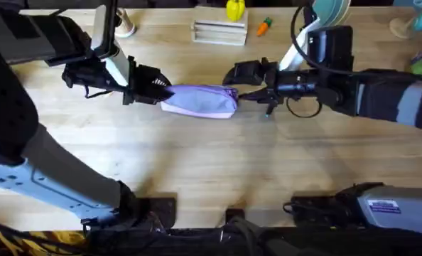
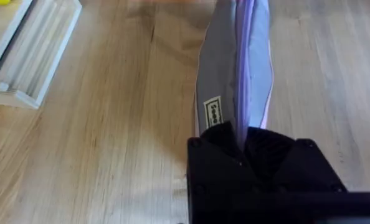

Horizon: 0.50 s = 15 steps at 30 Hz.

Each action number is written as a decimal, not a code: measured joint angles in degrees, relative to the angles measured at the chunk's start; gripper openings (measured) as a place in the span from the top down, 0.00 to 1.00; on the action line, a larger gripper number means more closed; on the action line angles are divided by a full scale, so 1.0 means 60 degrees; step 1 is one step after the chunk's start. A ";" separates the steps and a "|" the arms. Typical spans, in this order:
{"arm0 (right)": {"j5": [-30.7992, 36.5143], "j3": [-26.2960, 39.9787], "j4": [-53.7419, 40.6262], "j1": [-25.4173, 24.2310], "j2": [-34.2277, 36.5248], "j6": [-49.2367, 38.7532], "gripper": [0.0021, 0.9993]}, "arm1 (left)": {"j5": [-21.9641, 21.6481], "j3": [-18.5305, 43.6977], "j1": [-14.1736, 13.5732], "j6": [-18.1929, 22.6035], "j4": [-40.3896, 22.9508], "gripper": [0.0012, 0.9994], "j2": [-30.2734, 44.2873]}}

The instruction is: Unzip the bag, pick up the pens from the table one at a time and place them inside, then zip the bag closed.

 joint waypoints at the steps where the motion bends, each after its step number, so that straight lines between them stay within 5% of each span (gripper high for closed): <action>1: -0.0012 -0.0001 0.0269 0.0088 0.0119 0.0107 0.01 | 0.0000 0.0000 0.0000 0.0000 0.0000 0.96 0.0000; 15: -0.1049 -0.0047 0.1723 0.0305 0.0604 0.0794 0.01 | -0.0008 0.0000 0.0000 0.0000 0.0004 0.96 0.0000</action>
